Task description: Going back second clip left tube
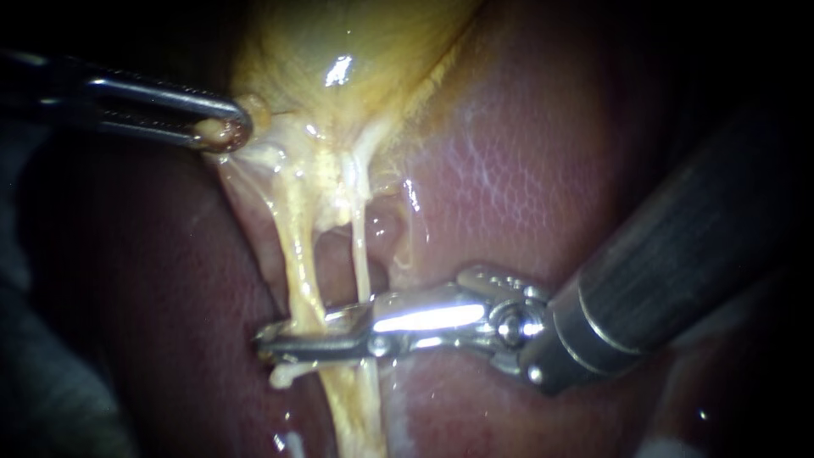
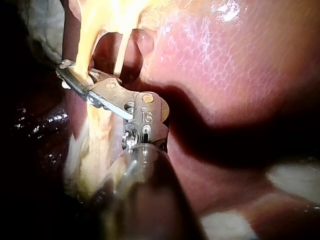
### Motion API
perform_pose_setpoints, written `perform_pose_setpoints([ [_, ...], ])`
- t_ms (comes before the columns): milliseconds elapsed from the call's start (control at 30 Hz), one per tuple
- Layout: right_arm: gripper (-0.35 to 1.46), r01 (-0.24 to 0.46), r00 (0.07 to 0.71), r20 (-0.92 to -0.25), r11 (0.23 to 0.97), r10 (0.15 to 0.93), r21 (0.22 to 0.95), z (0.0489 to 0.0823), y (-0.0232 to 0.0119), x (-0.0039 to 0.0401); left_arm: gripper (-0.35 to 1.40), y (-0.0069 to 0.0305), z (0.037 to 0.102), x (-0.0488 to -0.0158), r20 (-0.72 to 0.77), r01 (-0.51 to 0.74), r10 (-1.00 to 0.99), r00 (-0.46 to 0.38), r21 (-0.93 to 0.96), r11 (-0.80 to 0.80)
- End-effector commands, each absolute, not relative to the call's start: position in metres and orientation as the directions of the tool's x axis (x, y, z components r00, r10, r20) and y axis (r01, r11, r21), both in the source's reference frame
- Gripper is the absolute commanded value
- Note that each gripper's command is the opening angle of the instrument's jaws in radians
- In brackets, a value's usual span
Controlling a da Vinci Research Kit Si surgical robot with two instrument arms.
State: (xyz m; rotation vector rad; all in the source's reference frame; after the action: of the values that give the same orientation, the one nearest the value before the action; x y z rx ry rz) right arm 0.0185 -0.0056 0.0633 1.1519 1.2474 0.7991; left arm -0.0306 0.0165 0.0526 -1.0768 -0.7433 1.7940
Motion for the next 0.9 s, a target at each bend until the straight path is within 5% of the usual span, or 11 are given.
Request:
perform_pose_setpoints([
  [33, -0.09, 0.129, 0.186, -0.316, 0.295, 0.930, 0.947, 0.0633, -0.0056, 0.0187, -0.35, 0.0165, 0.0526, -0.0306, -0.362, -0.383, 0.904, -0.227, -0.820, -0.425],
  [100, 0.32, 0.128, 0.184, -0.371, 0.352, 0.910, 0.927, 0.0633, -0.0055, 0.0191, -0.35, 0.0165, 0.0527, -0.0306, -0.362, -0.383, 0.904, -0.227, -0.820, -0.425],
  [167, 0.43, 0.110, 0.191, -0.413, 0.399, 0.890, 0.910, 0.0633, -0.0053, 0.0196, -0.35, 0.0166, 0.0527, -0.0306, -0.362, -0.383, 0.904, -0.227, -0.820, -0.425],
  [533, 0.50, -0.004, 0.222, -0.530, 0.544, 0.818, 0.839, 0.0652, -0.0037, 0.0188, -0.35, 0.0166, 0.0527, -0.0306, -0.362, -0.382, 0.904, -0.228, -0.820, -0.425],
  [733, 0.50, 0.021, 0.224, -0.601, 0.613, 0.767, 0.790, 0.0650, -0.0035, 0.0174, -0.35, 0.0166, 0.0527, -0.0305, -0.363, -0.382, 0.904, -0.228, -0.820, -0.425],
  [900, 0.50, 0.060, 0.248, -0.722, 0.733, 0.646, 0.677, 0.0618, -0.0026, 0.0148, -0.35, 0.0165, 0.0527, -0.0303, -0.363, -0.381, 0.903, -0.229, -0.821, -0.426],
])
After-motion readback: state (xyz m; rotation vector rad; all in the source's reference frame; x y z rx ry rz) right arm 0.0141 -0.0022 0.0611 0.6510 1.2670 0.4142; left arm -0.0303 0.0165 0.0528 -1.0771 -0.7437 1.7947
